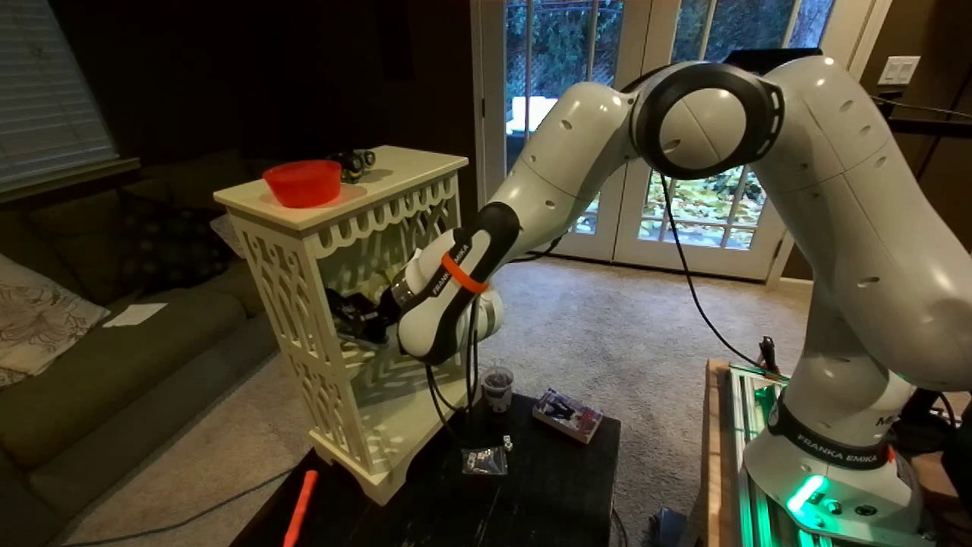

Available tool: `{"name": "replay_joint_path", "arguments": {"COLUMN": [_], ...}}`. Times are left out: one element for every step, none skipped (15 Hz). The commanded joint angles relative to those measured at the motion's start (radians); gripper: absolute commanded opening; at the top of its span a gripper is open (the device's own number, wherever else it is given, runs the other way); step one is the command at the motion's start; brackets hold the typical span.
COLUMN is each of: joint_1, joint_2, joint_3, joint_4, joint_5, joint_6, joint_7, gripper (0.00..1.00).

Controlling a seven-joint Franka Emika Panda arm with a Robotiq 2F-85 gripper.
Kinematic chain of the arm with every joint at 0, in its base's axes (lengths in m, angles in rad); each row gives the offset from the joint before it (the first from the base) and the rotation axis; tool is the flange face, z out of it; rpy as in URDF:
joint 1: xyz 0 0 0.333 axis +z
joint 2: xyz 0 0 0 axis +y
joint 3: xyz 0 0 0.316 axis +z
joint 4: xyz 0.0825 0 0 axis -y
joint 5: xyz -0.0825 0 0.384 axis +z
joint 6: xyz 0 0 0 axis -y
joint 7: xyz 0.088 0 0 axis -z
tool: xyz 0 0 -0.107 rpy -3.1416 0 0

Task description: Put the remote control on the top shelf.

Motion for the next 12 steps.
{"name": "replay_joint_path", "arguments": {"joint_1": [0.056,0.077,0.094,0.115,0.132,0.153,0.173,0.185,0.197,0.206,0.214,0.221], "joint_2": [0.011,0.012,0.011,0.011,0.012,0.011,0.013,0.014,0.015,0.014,0.013,0.013], "joint_3": [-0.059,-0.085,-0.108,-0.136,-0.158,-0.185,-0.209,-0.223,-0.236,-0.246,-0.254,-0.262], "joint_4": [0.032,0.032,0.032,0.032,0.032,0.03,0.031,0.031,0.032,0.032,0.032,0.033], "joint_5": [0.028,0.037,0.044,0.049,0.049,0.049,0.047,0.043,0.042,0.04,0.038,0.038], "joint_6": [-0.023,-0.029,-0.04,-0.056,-0.067,-0.083,-0.096,-0.104,-0.111,-0.118,-0.121,-0.123], "joint_7": [-0.011,-0.012,-0.011,-0.011,-0.008,-0.009,-0.006,0.0,0.006,0.011,0.013,0.015], "gripper": [0.31,0.31,0.31,0.31,0.31,0.31,0.31,0.31,0.81,0.82,0.89,0.95]}}
